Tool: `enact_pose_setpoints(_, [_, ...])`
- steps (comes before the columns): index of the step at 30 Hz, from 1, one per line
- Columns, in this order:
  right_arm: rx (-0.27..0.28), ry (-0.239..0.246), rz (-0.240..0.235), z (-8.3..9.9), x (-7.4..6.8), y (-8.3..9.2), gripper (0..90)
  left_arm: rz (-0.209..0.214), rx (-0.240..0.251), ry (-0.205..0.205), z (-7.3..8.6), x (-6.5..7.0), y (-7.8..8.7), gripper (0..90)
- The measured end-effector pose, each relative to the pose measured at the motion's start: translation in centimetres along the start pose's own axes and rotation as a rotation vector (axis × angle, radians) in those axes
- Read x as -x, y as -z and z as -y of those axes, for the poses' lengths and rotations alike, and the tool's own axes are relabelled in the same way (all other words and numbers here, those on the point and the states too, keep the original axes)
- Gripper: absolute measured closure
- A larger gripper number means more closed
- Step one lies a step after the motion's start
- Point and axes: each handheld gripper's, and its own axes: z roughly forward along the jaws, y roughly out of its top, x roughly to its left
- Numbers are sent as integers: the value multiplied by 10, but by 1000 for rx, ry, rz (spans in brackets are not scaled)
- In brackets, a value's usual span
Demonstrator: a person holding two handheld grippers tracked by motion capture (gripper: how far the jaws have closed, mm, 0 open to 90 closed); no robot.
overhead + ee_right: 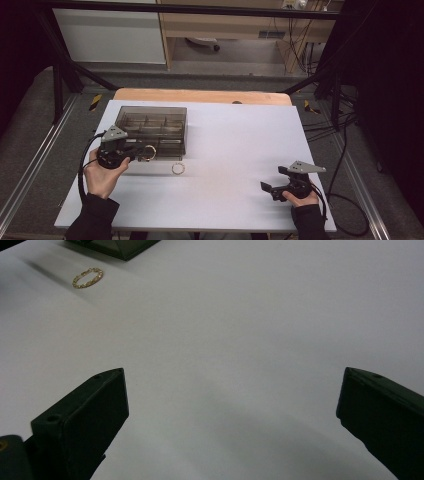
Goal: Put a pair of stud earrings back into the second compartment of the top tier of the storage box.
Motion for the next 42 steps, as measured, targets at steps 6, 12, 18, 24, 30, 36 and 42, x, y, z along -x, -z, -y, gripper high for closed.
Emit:
enact_pose_setpoints(6, [0, 0, 1, 0, 0, 0, 9, -15, 2, 9, -2, -7, -2, 863])
enact_pose_setpoints(12, [0, 0, 0, 0, 0, 0, 9, -26, -3, 23, -2, -12, -8, 863])
enact_pose_setpoints(18, [0, 1, 0, 0, 0, 0, 9, -37, -14, 36, -3, -16, -17, 863])
enact_pose_setpoints(24, [-1, 1, 0, 0, 0, 0, 9, -47, -26, 41, -2, -20, -25, 863])
enact_pose_setpoints(30, [-2, 4, 0, 0, 0, -1, 9, -51, -26, 37, -1, -20, -28, 863])
enact_pose_setpoints(36, [0, 1, 1, 0, 0, 0, 9, -56, -39, 34, 3, -19, -33, 863])
enact_pose_setpoints(42, [0, 1, 1, 0, 0, 0, 9, -58, -53, 35, 7, -19, -37, 863])
